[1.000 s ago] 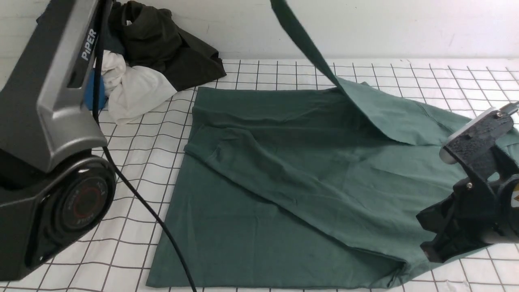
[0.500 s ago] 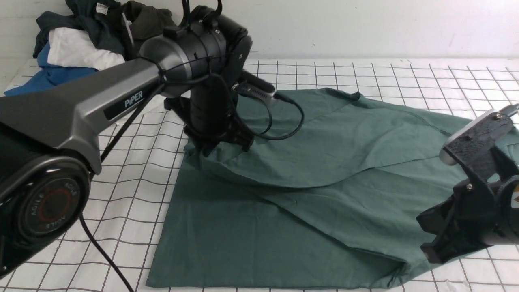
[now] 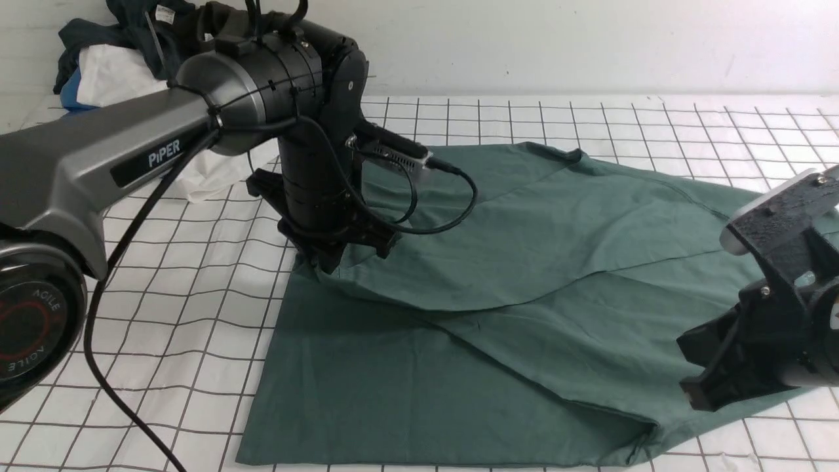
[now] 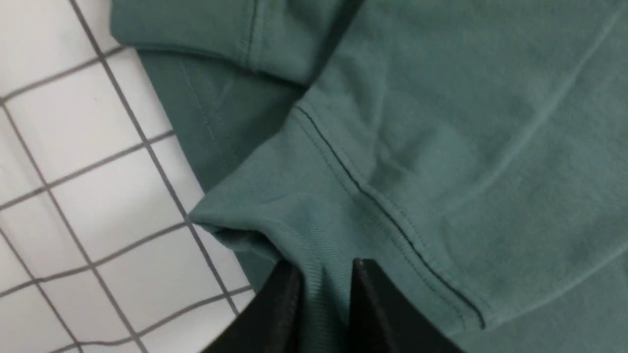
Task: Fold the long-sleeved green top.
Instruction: Use the left arm to drag and drop the cuff onto the cuff closest to the left arm, then use both arms simultaneously to clamp the lower edge of the clothing fabric
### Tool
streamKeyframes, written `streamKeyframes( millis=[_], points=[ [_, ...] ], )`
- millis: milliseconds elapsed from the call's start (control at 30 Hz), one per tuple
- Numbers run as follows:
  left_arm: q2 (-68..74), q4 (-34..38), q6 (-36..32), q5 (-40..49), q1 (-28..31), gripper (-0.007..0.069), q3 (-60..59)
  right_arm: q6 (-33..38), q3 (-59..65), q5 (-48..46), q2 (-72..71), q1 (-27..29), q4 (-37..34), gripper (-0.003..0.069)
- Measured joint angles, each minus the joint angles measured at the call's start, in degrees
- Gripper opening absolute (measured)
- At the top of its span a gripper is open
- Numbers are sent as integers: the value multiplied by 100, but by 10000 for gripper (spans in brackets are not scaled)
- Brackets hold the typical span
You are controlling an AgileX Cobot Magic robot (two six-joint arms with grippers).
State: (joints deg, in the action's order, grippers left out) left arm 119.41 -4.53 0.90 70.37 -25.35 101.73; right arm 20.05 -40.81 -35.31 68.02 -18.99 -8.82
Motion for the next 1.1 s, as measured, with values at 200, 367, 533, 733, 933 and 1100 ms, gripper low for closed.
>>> streamKeyframes(
  millis=[200,367,533,733,933,1100],
  points=[
    [-889,453,-292,-28,-158,330,-550,0,0,-171,0,0,0,-14],
    [-2009,618,-885,-24,-552,374,-2083,0,0,-215,0,0,-46,-14],
    [-2373,453,-2697,-408,-638,374,-4009,140,0,-259,0,-29,-412,-14],
    [-2319,275,-4118,-1975,-638,373,-5004,522,0,-344,0,-347,-570,-14],
    [-2102,152,-4278,-2439,-638,272,-5152,586,0,-350,0,-424,-544,-14],
    [-2131,-448,-3650,-2903,-638,32,-5152,590,0,-379,0,-424,115,-14]
  ],
)
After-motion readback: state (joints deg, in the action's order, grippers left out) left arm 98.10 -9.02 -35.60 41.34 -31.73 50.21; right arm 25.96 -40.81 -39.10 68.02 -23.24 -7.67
